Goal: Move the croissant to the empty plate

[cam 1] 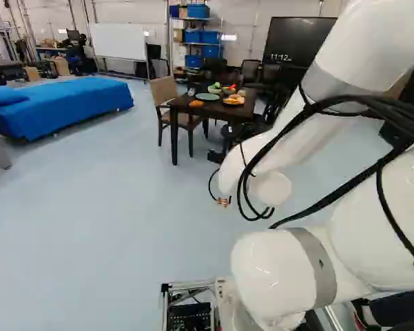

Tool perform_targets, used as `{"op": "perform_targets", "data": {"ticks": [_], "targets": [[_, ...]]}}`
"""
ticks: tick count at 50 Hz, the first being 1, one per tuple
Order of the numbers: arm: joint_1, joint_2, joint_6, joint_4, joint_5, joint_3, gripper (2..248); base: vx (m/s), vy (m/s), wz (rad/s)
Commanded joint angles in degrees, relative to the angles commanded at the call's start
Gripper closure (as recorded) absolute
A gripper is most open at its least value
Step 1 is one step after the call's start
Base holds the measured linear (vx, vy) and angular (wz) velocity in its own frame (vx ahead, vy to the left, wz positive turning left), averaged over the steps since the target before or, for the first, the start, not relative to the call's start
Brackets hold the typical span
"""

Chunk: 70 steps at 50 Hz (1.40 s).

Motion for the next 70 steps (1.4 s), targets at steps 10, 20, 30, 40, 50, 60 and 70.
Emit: {"op": "perform_targets", "data": {"ticks": [10, 20, 30, 40, 50, 60, 70], "targets": [[0.00, 0.00, 0.00, 0.00, 0.00, 0.00, 3, 0.000, 0.000, 0.000], [0.00, 0.00, 0.00, 0.00, 0.00, 0.00, 3, 0.000, 0.000, 0.000], [0.00, 0.00, 0.00, 0.00, 0.00, 0.00, 3, 0.000, 0.000, 0.000], [0.00, 0.00, 0.00, 0.00, 0.00, 0.00, 3, 0.008, 0.014, 0.008], [0.00, 0.00, 0.00, 0.00, 0.00, 0.00, 3, 0.060, 0.021, 0.007], [0.00, 0.00, 0.00, 0.00, 0.00, 0.00, 3, 0.076, 0.004, 0.000], [0.00, 0.00, 0.00, 0.00, 0.00, 0.00, 3, 0.114, 0.004, -0.003]]}}
